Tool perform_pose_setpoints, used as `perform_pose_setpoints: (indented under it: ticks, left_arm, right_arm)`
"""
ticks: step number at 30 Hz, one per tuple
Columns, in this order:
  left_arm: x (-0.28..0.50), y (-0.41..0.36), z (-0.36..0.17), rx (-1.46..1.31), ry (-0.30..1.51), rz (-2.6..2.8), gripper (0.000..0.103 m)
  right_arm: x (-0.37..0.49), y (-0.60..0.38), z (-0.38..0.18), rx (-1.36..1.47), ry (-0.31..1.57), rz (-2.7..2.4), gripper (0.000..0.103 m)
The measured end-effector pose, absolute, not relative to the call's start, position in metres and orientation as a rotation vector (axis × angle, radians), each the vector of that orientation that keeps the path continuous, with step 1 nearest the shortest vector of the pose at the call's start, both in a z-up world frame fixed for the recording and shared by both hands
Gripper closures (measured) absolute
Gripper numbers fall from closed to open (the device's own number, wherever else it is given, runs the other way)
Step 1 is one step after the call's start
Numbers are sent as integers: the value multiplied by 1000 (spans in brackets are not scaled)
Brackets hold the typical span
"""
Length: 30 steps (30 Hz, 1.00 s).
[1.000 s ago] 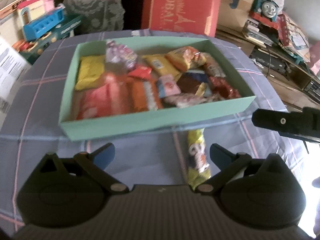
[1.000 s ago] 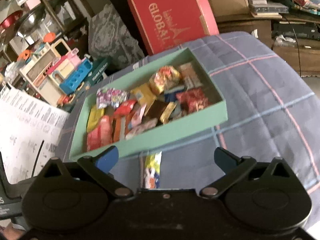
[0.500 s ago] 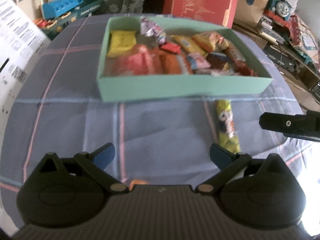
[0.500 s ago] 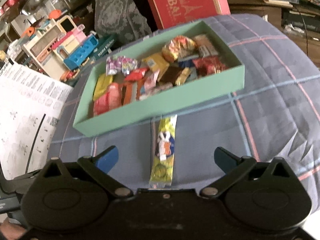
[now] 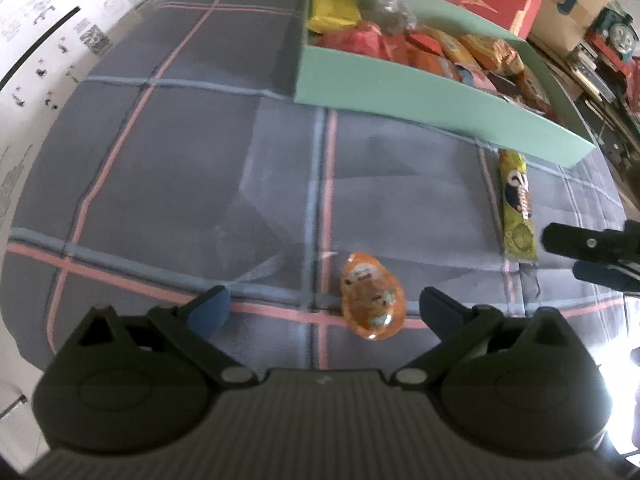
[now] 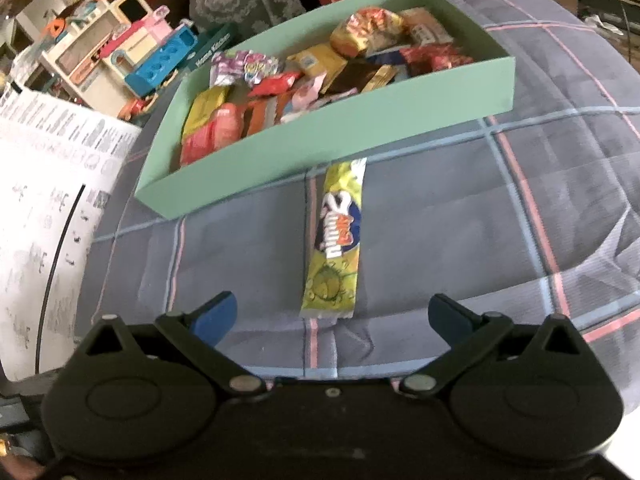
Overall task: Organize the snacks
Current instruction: 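Grasp orange jelly cup with left gripper while right gripper grasps yellow stick snack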
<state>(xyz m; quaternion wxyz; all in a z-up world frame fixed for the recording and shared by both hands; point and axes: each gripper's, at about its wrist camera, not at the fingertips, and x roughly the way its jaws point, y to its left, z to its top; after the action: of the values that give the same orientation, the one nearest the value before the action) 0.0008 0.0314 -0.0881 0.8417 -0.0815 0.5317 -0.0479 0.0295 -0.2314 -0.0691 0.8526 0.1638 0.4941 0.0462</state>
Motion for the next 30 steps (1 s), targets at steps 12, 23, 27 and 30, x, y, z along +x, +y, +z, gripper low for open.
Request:
perform_pose_setpoints:
  ticks: [12, 23, 27, 30]
  left_arm:
    - [-1, 1, -85, -54, 1053, -198, 66]
    - [32, 15, -89, -104, 1036, -141, 66]
    - [39, 15, -90, -106, 1032, -142, 66]
    - [46, 17, -90, -105, 1027, -146, 66]
  right_arm:
    - [27, -233, -70, 286, 1027, 58, 0]
    - [62, -226, -69, 235, 1016, 44, 17]
    - [81, -219, -74, 217, 1016, 41, 26]
    - [93, -215, -80, 202, 1013, 44, 40]
